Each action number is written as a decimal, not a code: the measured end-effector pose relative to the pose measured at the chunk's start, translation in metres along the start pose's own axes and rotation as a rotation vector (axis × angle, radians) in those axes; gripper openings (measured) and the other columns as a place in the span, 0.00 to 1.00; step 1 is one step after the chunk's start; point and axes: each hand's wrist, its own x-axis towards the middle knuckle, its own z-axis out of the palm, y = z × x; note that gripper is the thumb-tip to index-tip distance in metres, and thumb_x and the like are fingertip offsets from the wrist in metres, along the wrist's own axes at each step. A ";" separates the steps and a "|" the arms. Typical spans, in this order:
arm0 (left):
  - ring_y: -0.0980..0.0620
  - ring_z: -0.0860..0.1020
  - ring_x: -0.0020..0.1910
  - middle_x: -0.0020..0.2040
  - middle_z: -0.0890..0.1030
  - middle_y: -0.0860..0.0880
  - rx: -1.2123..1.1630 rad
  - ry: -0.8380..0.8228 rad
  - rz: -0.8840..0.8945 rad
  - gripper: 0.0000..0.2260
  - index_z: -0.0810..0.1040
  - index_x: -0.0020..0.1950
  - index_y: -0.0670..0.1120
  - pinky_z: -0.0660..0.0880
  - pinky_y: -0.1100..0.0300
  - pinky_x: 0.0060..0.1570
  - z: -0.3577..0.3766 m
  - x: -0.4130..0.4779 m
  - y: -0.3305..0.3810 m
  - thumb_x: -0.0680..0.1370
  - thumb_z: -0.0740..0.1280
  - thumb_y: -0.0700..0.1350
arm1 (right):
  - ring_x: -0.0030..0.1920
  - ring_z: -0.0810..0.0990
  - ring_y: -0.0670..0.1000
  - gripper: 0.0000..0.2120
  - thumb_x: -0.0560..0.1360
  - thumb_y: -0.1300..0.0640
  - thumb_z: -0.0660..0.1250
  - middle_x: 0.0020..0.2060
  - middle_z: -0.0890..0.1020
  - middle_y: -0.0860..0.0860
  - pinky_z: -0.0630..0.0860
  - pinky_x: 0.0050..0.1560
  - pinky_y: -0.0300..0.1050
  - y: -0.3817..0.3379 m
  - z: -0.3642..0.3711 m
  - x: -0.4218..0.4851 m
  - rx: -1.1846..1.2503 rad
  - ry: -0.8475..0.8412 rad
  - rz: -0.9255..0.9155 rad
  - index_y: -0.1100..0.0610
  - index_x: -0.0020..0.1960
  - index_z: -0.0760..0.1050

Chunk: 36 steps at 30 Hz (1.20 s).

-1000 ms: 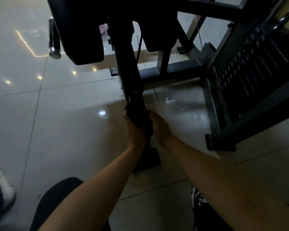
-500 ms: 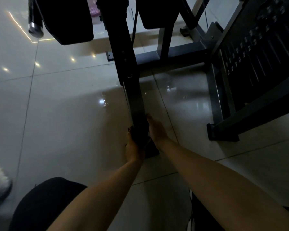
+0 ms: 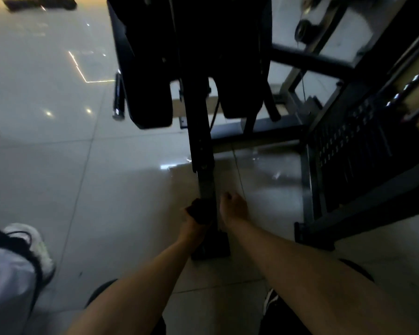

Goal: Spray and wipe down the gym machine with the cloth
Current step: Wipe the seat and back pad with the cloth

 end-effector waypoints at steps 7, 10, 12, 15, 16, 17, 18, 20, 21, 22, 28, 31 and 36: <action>0.53 0.80 0.36 0.47 0.79 0.37 -0.287 -0.013 0.068 0.10 0.76 0.57 0.34 0.78 0.61 0.37 -0.116 -0.119 0.186 0.76 0.68 0.31 | 0.58 0.78 0.56 0.14 0.82 0.53 0.60 0.61 0.80 0.57 0.64 0.44 0.39 -0.165 -0.092 -0.111 -0.041 -0.183 -0.104 0.54 0.64 0.77; 0.51 0.77 0.32 0.40 0.75 0.42 -0.326 -0.055 0.079 0.12 0.72 0.62 0.34 0.72 0.67 0.25 -0.168 -0.190 0.266 0.80 0.58 0.30 | 0.62 0.77 0.57 0.16 0.84 0.52 0.56 0.64 0.78 0.57 0.64 0.45 0.39 -0.230 -0.132 -0.168 -0.035 -0.198 -0.118 0.54 0.70 0.72; 0.50 0.77 0.33 0.41 0.76 0.43 -0.314 -0.116 0.081 0.08 0.74 0.59 0.38 0.73 0.67 0.26 -0.197 -0.240 0.305 0.83 0.57 0.36 | 0.60 0.77 0.57 0.19 0.85 0.51 0.53 0.64 0.77 0.58 0.64 0.45 0.40 -0.269 -0.155 -0.207 -0.056 -0.208 -0.137 0.56 0.72 0.70; 0.50 0.79 0.35 0.39 0.79 0.45 -0.314 -0.086 0.074 0.09 0.78 0.50 0.42 0.73 0.64 0.30 -0.235 -0.290 0.339 0.84 0.59 0.42 | 0.58 0.77 0.57 0.18 0.85 0.54 0.53 0.62 0.78 0.61 0.63 0.43 0.40 -0.316 -0.177 -0.258 -0.121 -0.234 -0.137 0.62 0.67 0.72; 0.46 0.79 0.36 0.38 0.79 0.43 -0.282 -0.034 0.079 0.10 0.79 0.47 0.40 0.74 0.61 0.33 -0.249 -0.300 0.347 0.83 0.61 0.41 | 0.59 0.78 0.58 0.17 0.85 0.54 0.55 0.61 0.79 0.61 0.66 0.46 0.42 -0.330 -0.183 -0.274 -0.155 -0.261 -0.141 0.62 0.65 0.74; 0.43 0.79 0.36 0.36 0.79 0.39 -0.250 0.032 0.095 0.10 0.80 0.43 0.37 0.76 0.57 0.36 -0.264 -0.308 0.352 0.80 0.64 0.41 | 0.58 0.79 0.59 0.15 0.84 0.54 0.57 0.59 0.80 0.61 0.70 0.50 0.45 -0.344 -0.189 -0.290 -0.169 -0.284 -0.161 0.62 0.61 0.76; 0.39 0.79 0.34 0.34 0.78 0.36 -0.236 0.095 0.104 0.11 0.79 0.39 0.35 0.79 0.51 0.36 -0.277 -0.315 0.356 0.76 0.66 0.42 | 0.55 0.80 0.59 0.13 0.82 0.56 0.60 0.55 0.82 0.62 0.73 0.51 0.47 -0.357 -0.193 -0.306 -0.178 -0.293 -0.196 0.62 0.56 0.78; 0.34 0.79 0.34 0.36 0.79 0.33 -0.190 0.199 0.090 0.14 0.78 0.36 0.38 0.81 0.39 0.37 -0.308 -0.323 0.363 0.72 0.65 0.49 | 0.47 0.80 0.58 0.10 0.80 0.57 0.61 0.47 0.82 0.61 0.76 0.48 0.50 -0.392 -0.199 -0.334 -0.170 -0.298 -0.268 0.60 0.45 0.77; 0.35 0.80 0.37 0.38 0.80 0.36 -0.149 0.230 0.112 0.14 0.79 0.37 0.41 0.80 0.38 0.41 -0.322 -0.320 0.362 0.73 0.62 0.51 | 0.44 0.79 0.57 0.10 0.80 0.56 0.61 0.44 0.82 0.60 0.76 0.47 0.52 -0.409 -0.200 -0.346 -0.164 -0.304 -0.310 0.58 0.43 0.75; 0.37 0.80 0.40 0.41 0.82 0.39 -0.122 0.268 0.142 0.15 0.81 0.39 0.45 0.80 0.40 0.44 -0.336 -0.328 0.372 0.74 0.60 0.53 | 0.42 0.78 0.56 0.10 0.80 0.54 0.61 0.42 0.81 0.58 0.75 0.43 0.51 -0.429 -0.200 -0.358 -0.150 -0.306 -0.348 0.56 0.42 0.74; 0.48 0.78 0.46 0.49 0.77 0.47 -0.291 0.484 0.306 0.08 0.69 0.61 0.49 0.77 0.54 0.43 -0.406 -0.393 0.464 0.82 0.61 0.46 | 0.49 0.79 0.53 0.08 0.81 0.51 0.60 0.49 0.80 0.53 0.79 0.49 0.50 -0.532 -0.209 -0.395 0.046 -0.230 -0.584 0.53 0.56 0.74; 0.44 0.80 0.51 0.51 0.79 0.45 -0.333 0.479 0.363 0.09 0.71 0.60 0.46 0.80 0.46 0.51 -0.436 -0.382 0.497 0.82 0.63 0.48 | 0.54 0.76 0.53 0.12 0.81 0.54 0.61 0.57 0.74 0.54 0.77 0.56 0.50 -0.577 -0.219 -0.389 0.080 -0.136 -0.713 0.54 0.64 0.71; 0.45 0.82 0.49 0.49 0.82 0.45 -0.392 0.401 0.475 0.07 0.75 0.58 0.45 0.80 0.53 0.44 -0.465 -0.347 0.561 0.83 0.63 0.46 | 0.60 0.74 0.56 0.15 0.81 0.55 0.61 0.64 0.69 0.56 0.77 0.61 0.52 -0.643 -0.237 -0.346 0.163 -0.019 -0.701 0.54 0.68 0.70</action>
